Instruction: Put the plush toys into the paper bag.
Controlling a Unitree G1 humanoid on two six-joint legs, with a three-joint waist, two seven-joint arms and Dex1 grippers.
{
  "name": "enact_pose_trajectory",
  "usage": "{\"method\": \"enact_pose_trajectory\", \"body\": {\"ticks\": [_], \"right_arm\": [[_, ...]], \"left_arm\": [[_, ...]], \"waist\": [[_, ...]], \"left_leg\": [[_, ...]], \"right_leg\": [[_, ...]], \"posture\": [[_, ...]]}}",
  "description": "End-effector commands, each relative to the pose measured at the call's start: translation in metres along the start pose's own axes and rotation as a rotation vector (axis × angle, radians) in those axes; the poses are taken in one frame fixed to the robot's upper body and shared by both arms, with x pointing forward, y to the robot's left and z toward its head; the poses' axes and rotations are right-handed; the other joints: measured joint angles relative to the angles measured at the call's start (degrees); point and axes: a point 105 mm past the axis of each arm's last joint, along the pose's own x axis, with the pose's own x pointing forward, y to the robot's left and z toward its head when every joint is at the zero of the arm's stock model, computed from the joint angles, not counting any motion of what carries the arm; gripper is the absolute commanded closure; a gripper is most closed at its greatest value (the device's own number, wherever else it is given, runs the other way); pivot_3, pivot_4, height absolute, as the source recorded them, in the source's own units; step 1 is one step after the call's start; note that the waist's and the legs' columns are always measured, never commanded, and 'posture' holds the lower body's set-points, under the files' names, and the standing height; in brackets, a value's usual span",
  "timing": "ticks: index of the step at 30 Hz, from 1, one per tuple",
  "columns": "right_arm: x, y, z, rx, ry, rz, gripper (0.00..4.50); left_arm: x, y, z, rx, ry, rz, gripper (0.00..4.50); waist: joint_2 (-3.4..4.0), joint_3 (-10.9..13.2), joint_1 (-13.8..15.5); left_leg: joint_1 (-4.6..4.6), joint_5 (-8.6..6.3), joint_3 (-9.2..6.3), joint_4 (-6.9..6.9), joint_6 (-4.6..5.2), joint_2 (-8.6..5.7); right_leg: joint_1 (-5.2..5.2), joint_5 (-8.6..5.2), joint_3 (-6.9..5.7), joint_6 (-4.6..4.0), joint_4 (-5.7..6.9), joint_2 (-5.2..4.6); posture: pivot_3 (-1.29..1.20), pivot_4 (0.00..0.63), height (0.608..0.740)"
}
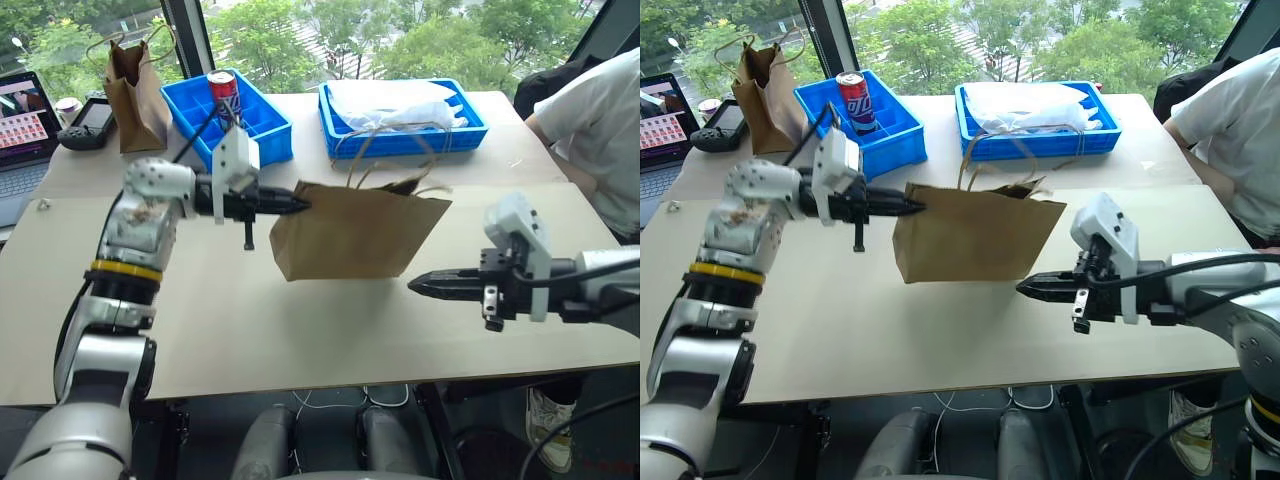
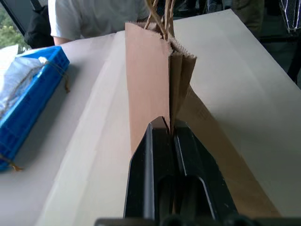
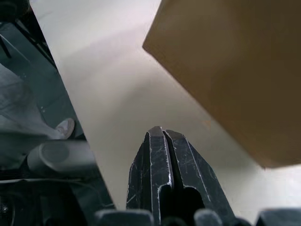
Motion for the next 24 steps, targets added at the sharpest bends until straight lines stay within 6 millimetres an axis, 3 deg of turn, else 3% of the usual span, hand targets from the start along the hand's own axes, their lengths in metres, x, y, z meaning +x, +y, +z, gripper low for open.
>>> {"method": "enact_pose_trajectory", "body": {"ticks": [1, 6, 12, 15, 19, 24], "right_arm": [[-0.011, -0.007, -0.003, -0.034, 0.013, -0.077, 4.5], [-0.016, -0.01, -0.025, -0.014, 0.121, -0.114, 4.5], [-0.016, -0.013, -0.018, -0.032, 0.088, -0.125, 4.5], [-0.014, -0.014, -0.015, -0.04, 0.079, -0.121, 4.5], [-0.014, -0.019, -0.014, -0.043, 0.07, -0.132, 4.5], [-0.016, -0.03, -0.027, -0.019, 0.092, -0.168, 4.5]], "left_arm": [[-0.009, 0.001, 0.004, 0.104, -0.008, -0.085, 4.42], [-0.015, -0.005, -0.018, 0.08, 0.001, -0.116, 4.42], [-0.023, -0.004, -0.052, -0.015, 0.078, -0.071, 4.42], [-0.024, 0.0, -0.051, -0.072, 0.044, -0.043, 4.42], [-0.031, -0.001, -0.059, -0.103, 0.074, -0.029, 3.07], [-0.058, -0.013, -0.072, -0.136, 0.15, 0.005, 1.55]], "waist": [[0.0, 0.0, -0.1], [-0.02, 0.0, 0.1], [-0.03, 0.0, 0.1], [-0.04, 0.0, 0.1], [-0.05, 0.0, 0.2], [-0.04, 0.0, -0.1]], "left_leg": [[0.0, -0.01, 0.0, 0.0, 0.01, 0.0], [0.01, -0.03, 0.06, 0.02, 0.05, 0.04], [0.01, -0.04, 0.05, 0.17, 0.08, 0.07], [0.0, -0.05, 0.03, 0.19, 0.08, 0.07], [-0.06, -0.07, 0.0, 0.23, 0.12, 0.06], [-0.04, -0.09, 0.0, 0.23, 0.14, 0.07]], "right_leg": [[0.02, 0.0, -0.01, 0.01, -0.01, 0.0], [0.03, -0.01, -0.01, 0.03, -0.02, 0.02], [0.11, 0.04, 0.01, 0.11, -0.06, 0.02], [0.14, 0.04, -0.02, 0.13, -0.09, 0.03], [0.14, 0.06, -0.03, 0.18, -0.12, 0.02], [0.15, 0.07, -0.03, 0.18, -0.11, 0.02]], "posture": [[0.0, 0.15, 0.74], [0.0, 0.15, 0.74], [0.0, 0.15, 0.74], [0.0, 0.15, 0.74], [0.0, 0.15, 0.74], [0.0, 0.15, 0.74]]}}
